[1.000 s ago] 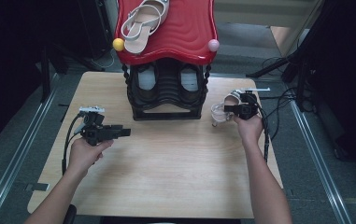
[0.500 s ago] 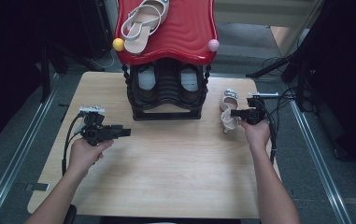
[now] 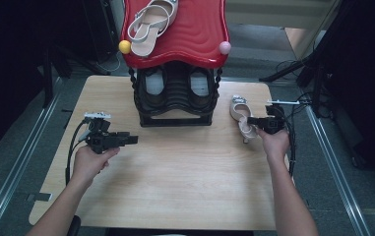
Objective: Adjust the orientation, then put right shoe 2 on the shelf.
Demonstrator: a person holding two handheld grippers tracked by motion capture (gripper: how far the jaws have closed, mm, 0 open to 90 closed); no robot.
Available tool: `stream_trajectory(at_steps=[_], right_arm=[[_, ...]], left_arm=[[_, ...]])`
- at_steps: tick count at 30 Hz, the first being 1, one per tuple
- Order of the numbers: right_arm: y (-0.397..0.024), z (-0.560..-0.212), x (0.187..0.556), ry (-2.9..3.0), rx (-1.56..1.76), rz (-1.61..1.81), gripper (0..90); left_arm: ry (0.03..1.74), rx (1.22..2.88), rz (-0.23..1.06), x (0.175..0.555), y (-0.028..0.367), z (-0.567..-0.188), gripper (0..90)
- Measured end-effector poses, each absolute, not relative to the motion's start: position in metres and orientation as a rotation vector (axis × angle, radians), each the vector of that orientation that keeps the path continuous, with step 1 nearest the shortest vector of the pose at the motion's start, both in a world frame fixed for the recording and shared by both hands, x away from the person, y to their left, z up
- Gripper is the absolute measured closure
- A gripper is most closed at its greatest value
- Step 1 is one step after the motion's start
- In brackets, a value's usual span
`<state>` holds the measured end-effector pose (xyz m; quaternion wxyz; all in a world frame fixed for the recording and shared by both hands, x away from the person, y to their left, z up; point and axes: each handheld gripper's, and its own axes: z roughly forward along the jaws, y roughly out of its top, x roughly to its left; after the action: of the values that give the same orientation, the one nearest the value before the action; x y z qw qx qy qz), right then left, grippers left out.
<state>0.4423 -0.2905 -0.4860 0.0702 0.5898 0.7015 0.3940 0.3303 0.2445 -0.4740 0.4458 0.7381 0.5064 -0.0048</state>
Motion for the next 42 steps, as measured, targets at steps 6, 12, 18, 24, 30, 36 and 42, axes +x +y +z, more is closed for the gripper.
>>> stream_trajectory(at_steps=[6,12,18,24,30,36,42], right_arm=[[-0.288,-0.479,0.442,2.1,1.759,1.215,85.5],[-0.285,-0.468,0.44,2.094,1.712,1.203,76.9],[-0.29,-0.465,0.44,2.063,1.718,1.229,68.6],[-0.285,-0.458,0.441,2.058,1.715,1.245,64.5],[-0.274,-0.454,0.446,2.065,1.702,1.247,63.4],[-0.262,-0.455,0.452,2.068,1.698,1.236,63.2],[-0.256,-0.467,0.458,2.07,1.739,1.207,63.4]], left_arm=[[1.258,1.83,-0.01,0.33,0.245,-0.474,43.7],[1.254,1.83,-0.014,0.33,0.244,-0.474,43.7],[1.254,1.828,-0.013,0.33,0.245,-0.474,43.6],[1.256,1.829,-0.011,0.329,0.244,-0.474,43.6],[1.256,1.83,-0.009,0.329,0.244,-0.474,43.6],[1.254,1.832,-0.007,0.329,0.245,-0.474,43.6],[1.252,1.832,-0.01,0.329,0.245,-0.473,43.6]])
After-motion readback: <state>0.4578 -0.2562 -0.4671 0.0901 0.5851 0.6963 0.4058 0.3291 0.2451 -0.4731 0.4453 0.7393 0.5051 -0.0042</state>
